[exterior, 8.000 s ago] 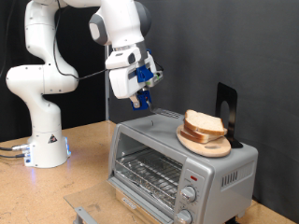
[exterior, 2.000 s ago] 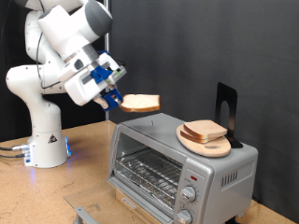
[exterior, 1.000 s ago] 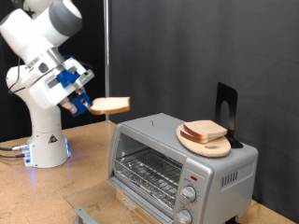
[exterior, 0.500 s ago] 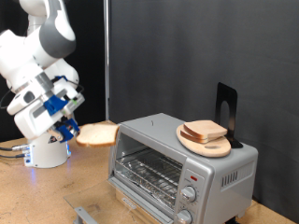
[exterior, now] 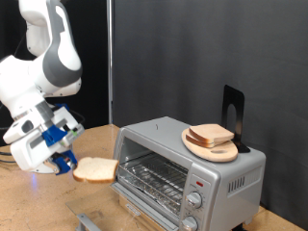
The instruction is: Make a piece of toast with the oven
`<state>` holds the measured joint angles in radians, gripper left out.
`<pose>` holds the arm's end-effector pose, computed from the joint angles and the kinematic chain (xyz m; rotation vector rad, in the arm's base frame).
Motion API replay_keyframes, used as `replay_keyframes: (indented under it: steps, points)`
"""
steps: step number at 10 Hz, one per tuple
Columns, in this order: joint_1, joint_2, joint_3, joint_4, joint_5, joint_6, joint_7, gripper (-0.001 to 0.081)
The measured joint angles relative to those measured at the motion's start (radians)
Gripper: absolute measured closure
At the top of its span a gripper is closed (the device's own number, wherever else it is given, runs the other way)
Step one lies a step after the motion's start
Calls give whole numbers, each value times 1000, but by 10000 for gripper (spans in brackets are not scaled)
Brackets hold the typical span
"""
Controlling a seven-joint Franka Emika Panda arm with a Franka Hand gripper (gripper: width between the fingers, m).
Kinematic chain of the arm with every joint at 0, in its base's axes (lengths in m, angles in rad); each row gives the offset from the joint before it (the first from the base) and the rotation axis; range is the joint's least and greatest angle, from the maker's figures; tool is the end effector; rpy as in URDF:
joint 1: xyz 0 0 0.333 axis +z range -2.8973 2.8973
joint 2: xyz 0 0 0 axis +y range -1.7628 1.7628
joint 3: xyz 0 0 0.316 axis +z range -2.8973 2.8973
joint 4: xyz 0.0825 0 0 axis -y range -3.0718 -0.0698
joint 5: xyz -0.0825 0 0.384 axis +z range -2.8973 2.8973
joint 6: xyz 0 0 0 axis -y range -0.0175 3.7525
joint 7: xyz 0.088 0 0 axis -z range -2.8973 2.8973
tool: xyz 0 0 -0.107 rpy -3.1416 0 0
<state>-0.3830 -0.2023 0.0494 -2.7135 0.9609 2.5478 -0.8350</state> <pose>0.3719 -0.1411 0.2906 -2.6555 0.4081 -0.4430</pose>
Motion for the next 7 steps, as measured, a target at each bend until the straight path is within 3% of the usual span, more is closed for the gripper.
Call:
replay_keyframes:
  steps: [1,4,7]
  points:
    - [9,39,8,20,23,27,-12,366]
    - [8,41,16,21,-11,9,-12,366]
    - [27,66,61,59,-30,22,-17,366]
